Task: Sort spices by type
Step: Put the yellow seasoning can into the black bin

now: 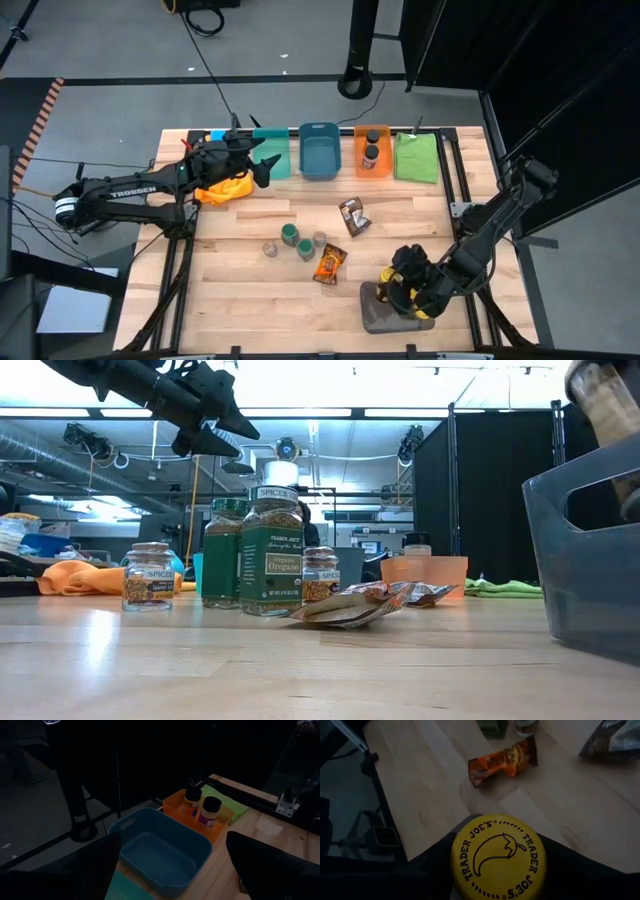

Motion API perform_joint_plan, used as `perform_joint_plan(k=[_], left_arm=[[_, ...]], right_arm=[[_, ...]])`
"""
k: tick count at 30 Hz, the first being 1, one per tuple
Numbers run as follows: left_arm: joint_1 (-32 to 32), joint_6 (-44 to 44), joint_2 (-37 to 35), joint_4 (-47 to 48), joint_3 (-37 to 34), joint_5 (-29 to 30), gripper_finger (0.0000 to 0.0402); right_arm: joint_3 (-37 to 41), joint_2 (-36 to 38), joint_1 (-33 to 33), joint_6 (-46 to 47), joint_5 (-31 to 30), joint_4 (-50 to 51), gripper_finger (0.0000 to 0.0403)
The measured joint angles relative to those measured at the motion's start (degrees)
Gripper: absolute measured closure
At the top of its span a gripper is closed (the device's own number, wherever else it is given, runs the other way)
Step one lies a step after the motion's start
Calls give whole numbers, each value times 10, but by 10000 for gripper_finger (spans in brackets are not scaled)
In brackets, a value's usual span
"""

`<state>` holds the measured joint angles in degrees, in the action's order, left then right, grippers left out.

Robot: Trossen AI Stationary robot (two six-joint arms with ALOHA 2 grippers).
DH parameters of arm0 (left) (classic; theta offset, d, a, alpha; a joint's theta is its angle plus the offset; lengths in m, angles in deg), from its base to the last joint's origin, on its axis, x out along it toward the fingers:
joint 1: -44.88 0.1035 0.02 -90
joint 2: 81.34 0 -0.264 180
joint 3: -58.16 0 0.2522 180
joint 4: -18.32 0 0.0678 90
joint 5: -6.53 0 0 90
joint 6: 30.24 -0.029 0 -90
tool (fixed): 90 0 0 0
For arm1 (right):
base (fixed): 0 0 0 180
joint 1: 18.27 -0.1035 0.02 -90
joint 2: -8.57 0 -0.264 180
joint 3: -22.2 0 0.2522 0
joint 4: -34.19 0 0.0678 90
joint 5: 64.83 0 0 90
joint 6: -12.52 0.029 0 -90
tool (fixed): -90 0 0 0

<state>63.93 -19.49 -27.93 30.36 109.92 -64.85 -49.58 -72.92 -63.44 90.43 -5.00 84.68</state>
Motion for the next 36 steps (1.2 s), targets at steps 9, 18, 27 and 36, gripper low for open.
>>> perform_joint_plan(k=[9,18,27,36], left_arm=[[0,0,0,0,0,0,32],[0,0,0,0,0,2,32],[0,0,0,0,0,3,32],[0,0,0,0,0,3,32]], right_arm=[[35,0,3,-31,8,-37,167],[35,0,14,-131,17,-37,167],[35,-1,7,-247,22,-59,167],[33,-82,5,-288,99,-126,167]])
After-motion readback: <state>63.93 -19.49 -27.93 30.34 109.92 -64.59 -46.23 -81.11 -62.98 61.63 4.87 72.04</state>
